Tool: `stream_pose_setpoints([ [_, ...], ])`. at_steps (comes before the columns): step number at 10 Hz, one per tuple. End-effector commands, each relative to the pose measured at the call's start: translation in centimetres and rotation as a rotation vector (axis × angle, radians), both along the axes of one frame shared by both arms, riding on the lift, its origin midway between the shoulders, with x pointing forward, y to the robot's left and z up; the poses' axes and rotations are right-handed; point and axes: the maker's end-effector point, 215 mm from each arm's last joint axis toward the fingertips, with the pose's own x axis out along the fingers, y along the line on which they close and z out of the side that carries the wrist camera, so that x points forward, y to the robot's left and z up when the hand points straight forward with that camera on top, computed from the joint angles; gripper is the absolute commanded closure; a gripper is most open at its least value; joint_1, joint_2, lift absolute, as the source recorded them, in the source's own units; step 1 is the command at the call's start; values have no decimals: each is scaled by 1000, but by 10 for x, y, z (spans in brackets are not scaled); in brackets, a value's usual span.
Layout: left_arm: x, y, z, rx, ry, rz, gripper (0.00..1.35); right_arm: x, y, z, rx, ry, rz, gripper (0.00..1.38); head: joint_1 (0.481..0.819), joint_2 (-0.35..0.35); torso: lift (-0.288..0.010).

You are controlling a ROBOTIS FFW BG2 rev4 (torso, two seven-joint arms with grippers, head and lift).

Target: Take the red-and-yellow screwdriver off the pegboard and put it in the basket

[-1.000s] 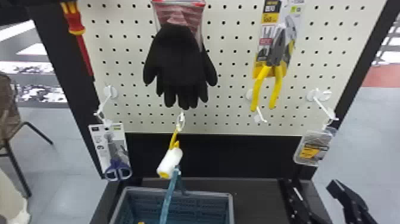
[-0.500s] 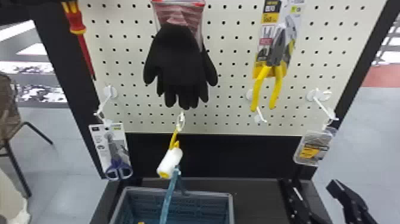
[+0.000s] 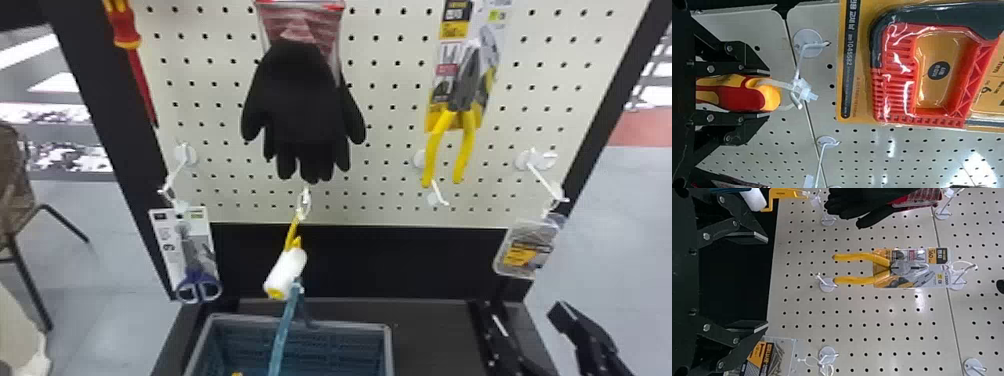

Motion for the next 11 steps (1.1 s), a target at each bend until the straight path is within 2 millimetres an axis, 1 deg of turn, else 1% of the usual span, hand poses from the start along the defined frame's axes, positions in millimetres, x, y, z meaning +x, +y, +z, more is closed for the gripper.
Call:
stream_pose_setpoints([
  [1, -1, 0, 1, 4, 0, -1, 1205, 0, 0, 0, 1, 1, 2, 496, 549, 0, -100],
  [4, -5, -2, 5, 8, -6, 1, 1204, -1, 1, -1, 0, 3, 4, 496, 549, 0, -100],
  [5, -10, -4, 5, 16, -8, 1, 1204, -1, 1, 0, -1, 0, 5, 496, 549, 0, -100],
  [8, -23, -1, -2, 8, 8, 28, 1204, -1, 1, -3, -2, 12, 6, 496, 549, 0, -100],
  [10, -26, -1, -3, 10, 6, 31, 1204, -2, 1, -4, -5, 16, 8, 496, 549, 0, -100],
  [11, -27, -2, -6, 14, 12, 30, 1204, -2, 1, -3, -5, 14, 9, 496, 549, 0, -100],
])
